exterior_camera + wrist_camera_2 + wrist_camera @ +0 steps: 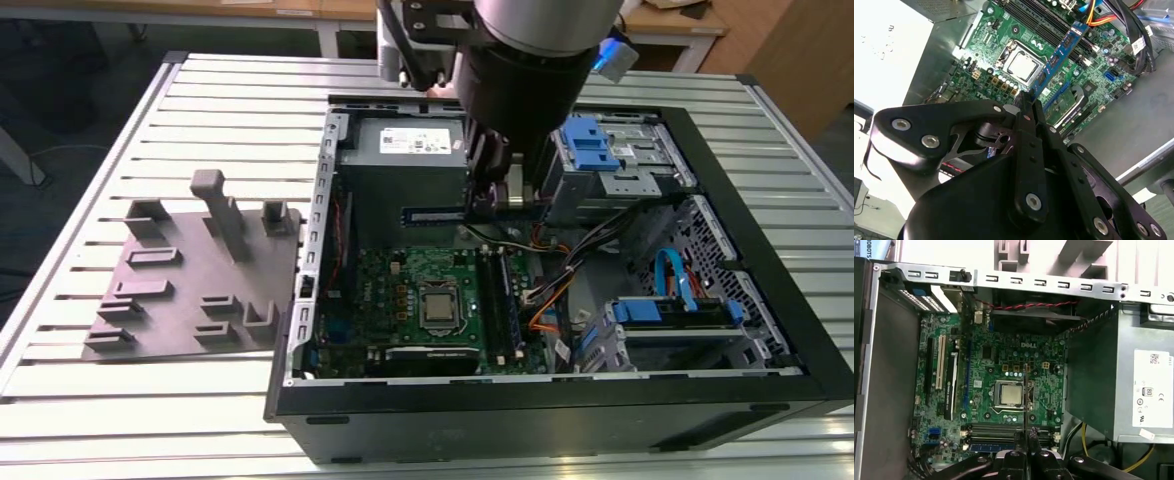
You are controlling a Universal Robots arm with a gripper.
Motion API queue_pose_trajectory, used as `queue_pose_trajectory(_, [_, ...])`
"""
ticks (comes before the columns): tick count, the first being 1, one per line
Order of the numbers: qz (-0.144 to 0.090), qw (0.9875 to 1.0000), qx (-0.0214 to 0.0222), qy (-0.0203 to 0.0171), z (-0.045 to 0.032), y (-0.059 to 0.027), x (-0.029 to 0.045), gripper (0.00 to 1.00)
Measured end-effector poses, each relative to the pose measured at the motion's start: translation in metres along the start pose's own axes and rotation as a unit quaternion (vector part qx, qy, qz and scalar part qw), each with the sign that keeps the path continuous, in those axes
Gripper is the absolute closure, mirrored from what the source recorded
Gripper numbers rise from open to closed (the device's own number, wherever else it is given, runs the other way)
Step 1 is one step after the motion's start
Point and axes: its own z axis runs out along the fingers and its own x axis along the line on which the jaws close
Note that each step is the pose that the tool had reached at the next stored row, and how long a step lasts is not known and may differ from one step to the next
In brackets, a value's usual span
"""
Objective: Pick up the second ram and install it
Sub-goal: 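Pick up the second ram and move it above second insertion slot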
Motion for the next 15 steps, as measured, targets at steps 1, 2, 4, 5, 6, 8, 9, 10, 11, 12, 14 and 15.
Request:
queue_pose_trajectory(1, [0.000,1.0000,0.0000,0.0001,0.0017,-0.0002,0.0001,0.86])
queue_pose_trajectory(2, [0.000,1.0000,0.0000,0.0000,0.0034,-0.0003,0.0002,0.86])
queue_pose_trajectory(4, [0.000,1.0000,0.0000,0.0000,0.0066,-0.0005,0.0005,0.86])
queue_pose_trajectory(5, [0.000,1.0000,0.0000,0.0000,0.0082,-0.0006,0.0006,0.86])
queue_pose_trajectory(6, [0.000,1.0000,0.0000,0.0000,0.0097,-0.0007,0.0007,0.86])
queue_pose_trajectory(8, [0.000,1.0000,0.0000,0.0000,0.0126,-0.0009,0.0009,0.86])
queue_pose_trajectory(9, [0.000,1.0000,0.0000,0.0000,0.0141,-0.0010,0.0010,0.86])
queue_pose_trajectory(10, [0.000,1.0000,0.0000,0.0000,0.0156,-0.0011,0.0011,0.86])
queue_pose_trajectory(11, [0.000,1.0000,0.0000,0.0000,0.0172,-0.0012,0.0012,0.86])
queue_pose_trajectory(12, [0.000,1.0000,0.0000,0.0000,0.0186,-0.0013,0.0014,0.86])
queue_pose_trajectory(14, [0.000,1.0000,0.0000,0.0000,0.0211,-0.0015,0.0015,0.86])
queue_pose_trajectory(15, [0.000,1.0000,0.0000,0.0000,0.0223,-0.0016,0.0016,0.86])
